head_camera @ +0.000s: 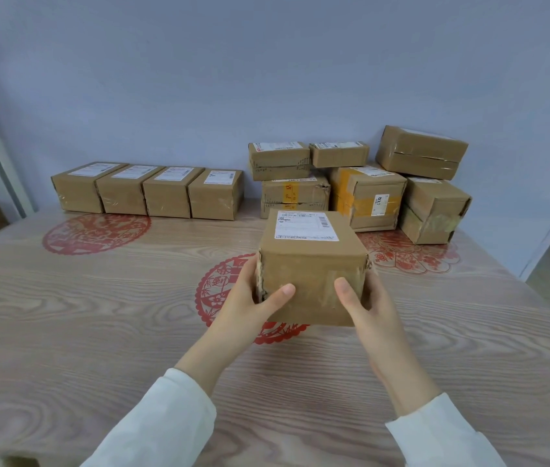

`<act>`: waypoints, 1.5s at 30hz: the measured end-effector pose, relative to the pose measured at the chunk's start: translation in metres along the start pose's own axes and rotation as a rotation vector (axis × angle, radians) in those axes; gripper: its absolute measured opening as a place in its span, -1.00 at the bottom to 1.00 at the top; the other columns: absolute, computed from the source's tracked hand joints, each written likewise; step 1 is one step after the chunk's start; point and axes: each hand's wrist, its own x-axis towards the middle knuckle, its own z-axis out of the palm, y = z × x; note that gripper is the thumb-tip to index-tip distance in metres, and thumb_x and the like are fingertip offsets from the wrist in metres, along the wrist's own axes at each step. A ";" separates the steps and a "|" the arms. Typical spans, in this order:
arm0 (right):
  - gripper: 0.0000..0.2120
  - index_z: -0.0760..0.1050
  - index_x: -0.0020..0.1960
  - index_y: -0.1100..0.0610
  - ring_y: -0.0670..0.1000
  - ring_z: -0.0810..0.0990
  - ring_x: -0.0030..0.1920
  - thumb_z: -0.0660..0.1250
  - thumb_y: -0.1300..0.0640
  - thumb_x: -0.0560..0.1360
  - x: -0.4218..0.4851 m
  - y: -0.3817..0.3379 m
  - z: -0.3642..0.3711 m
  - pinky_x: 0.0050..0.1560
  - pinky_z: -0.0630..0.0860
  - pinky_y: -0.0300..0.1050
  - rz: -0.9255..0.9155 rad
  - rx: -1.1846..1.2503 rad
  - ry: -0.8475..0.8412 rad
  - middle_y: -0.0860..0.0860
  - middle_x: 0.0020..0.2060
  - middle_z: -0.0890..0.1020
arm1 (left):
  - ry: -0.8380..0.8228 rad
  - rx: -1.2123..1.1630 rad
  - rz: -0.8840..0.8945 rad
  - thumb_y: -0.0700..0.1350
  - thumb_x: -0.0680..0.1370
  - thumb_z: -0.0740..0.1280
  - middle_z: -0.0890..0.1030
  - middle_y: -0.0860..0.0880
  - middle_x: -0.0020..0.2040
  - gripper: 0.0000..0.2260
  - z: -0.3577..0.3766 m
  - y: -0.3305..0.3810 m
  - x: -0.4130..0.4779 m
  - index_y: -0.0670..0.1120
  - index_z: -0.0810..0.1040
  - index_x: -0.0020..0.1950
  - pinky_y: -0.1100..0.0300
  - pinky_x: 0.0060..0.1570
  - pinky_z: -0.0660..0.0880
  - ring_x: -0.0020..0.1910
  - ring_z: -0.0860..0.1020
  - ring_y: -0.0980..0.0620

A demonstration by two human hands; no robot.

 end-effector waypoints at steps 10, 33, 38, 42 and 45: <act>-0.24 0.14 0.43 -0.13 -0.39 0.52 0.08 0.39 -0.02 0.31 -0.001 0.002 0.002 0.02 0.49 -0.43 -0.040 -0.005 -0.069 -0.31 0.14 0.50 | 0.070 -0.103 -0.006 0.09 0.33 0.34 0.51 0.18 0.11 -0.58 -0.001 0.001 0.002 0.18 0.34 0.16 0.45 -0.15 0.50 -0.06 0.53 0.42; -0.47 0.33 0.22 -0.10 -0.03 0.65 0.04 0.38 -0.10 0.29 -0.002 0.018 0.012 0.03 0.60 -0.02 0.181 0.279 0.032 -0.04 0.12 0.58 | 0.104 -0.138 -0.019 0.05 0.30 0.56 0.57 0.13 0.19 -0.34 0.016 -0.023 0.007 0.09 0.36 0.32 0.26 0.08 0.51 0.17 0.54 0.18; -0.63 0.39 0.10 0.04 -0.24 0.51 0.14 0.45 0.01 0.39 -0.002 0.020 0.008 -0.06 0.46 -0.46 0.121 0.010 0.058 -0.02 0.22 0.50 | 0.084 -0.049 0.000 0.14 0.32 0.42 0.49 0.10 0.32 -0.20 0.010 -0.015 0.010 0.02 0.21 0.51 0.27 0.17 0.50 0.24 0.49 0.20; -0.45 0.34 0.32 0.03 -0.32 0.49 0.06 0.46 0.09 0.40 0.000 0.017 0.007 -0.12 0.44 -0.54 0.075 -0.096 0.027 -0.12 0.16 0.53 | 0.053 0.013 0.011 0.14 0.32 0.43 0.45 0.11 0.36 -0.14 0.010 -0.015 0.010 0.02 0.14 0.54 0.21 0.26 0.46 0.31 0.45 0.17; -0.40 0.33 0.36 0.00 -0.32 0.49 0.07 0.48 0.04 0.39 0.001 0.015 0.006 -0.12 0.44 -0.54 0.076 -0.141 0.021 -0.16 0.15 0.53 | 0.045 0.029 0.021 0.11 0.33 0.46 0.40 0.12 0.41 -0.12 0.010 -0.015 0.009 0.03 0.10 0.55 0.20 0.31 0.41 0.34 0.41 0.21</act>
